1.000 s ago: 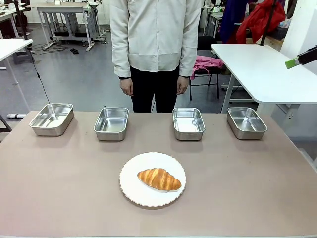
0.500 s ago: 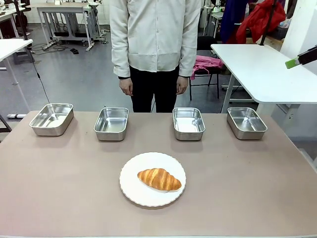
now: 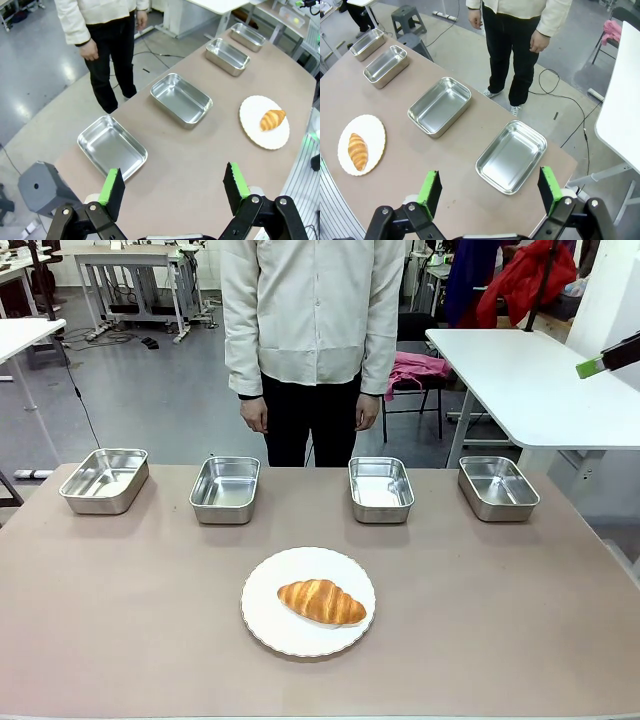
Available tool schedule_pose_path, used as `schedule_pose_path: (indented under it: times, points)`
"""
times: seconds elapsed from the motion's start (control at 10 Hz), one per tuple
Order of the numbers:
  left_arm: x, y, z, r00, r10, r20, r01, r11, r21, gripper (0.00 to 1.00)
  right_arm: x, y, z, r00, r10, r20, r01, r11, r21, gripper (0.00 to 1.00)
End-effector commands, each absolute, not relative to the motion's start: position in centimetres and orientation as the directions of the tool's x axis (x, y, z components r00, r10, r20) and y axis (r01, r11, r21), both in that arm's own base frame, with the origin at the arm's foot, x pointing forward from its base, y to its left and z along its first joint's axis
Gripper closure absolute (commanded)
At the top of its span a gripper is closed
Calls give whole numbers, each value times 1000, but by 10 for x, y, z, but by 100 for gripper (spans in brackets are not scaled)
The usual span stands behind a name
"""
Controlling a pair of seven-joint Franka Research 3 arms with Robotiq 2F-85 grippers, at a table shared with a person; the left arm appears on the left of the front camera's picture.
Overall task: Place the bread in the container.
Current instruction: Place the Butter Roll into the Airtight Container indicated by the human.
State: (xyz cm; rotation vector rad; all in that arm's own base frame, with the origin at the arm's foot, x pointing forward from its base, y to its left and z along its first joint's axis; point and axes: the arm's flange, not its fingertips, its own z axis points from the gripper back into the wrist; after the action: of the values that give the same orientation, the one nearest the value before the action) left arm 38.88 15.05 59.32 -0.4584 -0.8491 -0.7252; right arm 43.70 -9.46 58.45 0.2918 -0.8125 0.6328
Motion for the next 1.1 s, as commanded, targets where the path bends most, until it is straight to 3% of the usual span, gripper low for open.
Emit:
schedule_pose_path:
  times: [0.0,1.0]
  points:
    - [388,151,593,437,-396,807,741,668,-73,0,438,-94,583,506,400,764,-633,774,15,0]
    - [388,151,593,437,-396,807,741,668,-73,0,438,-94,583,506,400,764,-633,774,15,0]
